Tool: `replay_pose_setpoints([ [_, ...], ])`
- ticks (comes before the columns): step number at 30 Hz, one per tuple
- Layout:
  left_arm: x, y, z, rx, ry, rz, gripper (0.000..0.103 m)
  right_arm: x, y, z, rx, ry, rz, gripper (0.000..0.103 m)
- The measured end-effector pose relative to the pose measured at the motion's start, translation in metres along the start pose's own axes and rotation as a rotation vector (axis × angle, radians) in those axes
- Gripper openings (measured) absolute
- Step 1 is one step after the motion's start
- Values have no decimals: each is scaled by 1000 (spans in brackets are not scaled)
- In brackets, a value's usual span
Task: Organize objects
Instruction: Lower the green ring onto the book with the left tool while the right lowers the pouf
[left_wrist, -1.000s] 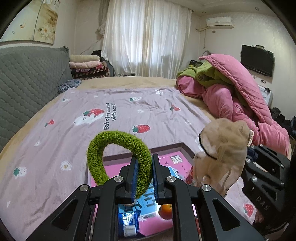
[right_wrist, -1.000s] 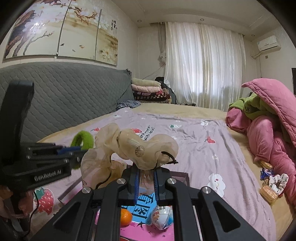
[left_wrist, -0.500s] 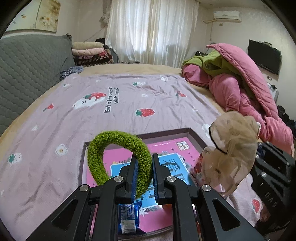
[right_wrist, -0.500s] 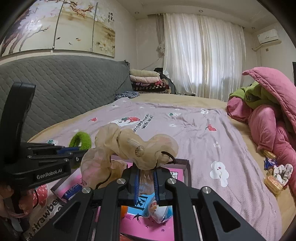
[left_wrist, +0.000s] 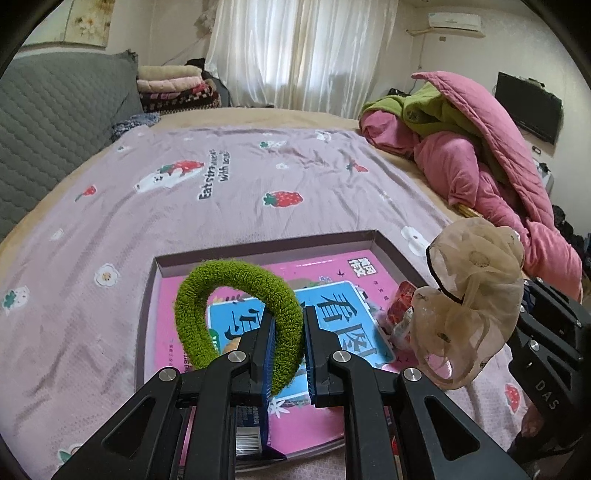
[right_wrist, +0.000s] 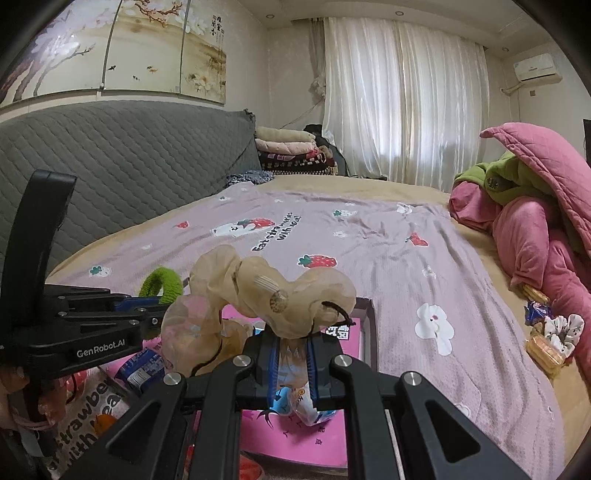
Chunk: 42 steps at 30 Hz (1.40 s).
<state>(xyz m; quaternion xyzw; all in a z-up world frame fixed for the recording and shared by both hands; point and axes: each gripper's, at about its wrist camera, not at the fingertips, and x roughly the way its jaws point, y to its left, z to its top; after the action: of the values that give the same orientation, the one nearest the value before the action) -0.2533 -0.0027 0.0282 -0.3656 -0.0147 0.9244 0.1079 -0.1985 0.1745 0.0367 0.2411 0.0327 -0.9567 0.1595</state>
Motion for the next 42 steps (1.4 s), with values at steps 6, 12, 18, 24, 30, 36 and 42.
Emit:
replay_pose_setpoints([
  [6,12,-1,-7,15,33,5,14,4,3,-9,-17,37,-4,13],
  [12,25,-1,-12,27,58,12,14,8,3,-25,-16,83,5,13],
  [18,33,-6,-19,46,72,22,14,17,-1,-40,24,129,17,13],
  [24,41,-15,-26,71,76,25,14,26,-4,-46,31,142,0,13],
  [30,46,-15,-29,76,79,30,14,31,-13,-50,49,153,-30,14],
  [36,50,-17,-33,83,89,26,14,34,-17,-51,55,173,-46,14],
  [42,50,-20,-35,86,93,10,14,36,-17,-52,43,193,-54,14],
])
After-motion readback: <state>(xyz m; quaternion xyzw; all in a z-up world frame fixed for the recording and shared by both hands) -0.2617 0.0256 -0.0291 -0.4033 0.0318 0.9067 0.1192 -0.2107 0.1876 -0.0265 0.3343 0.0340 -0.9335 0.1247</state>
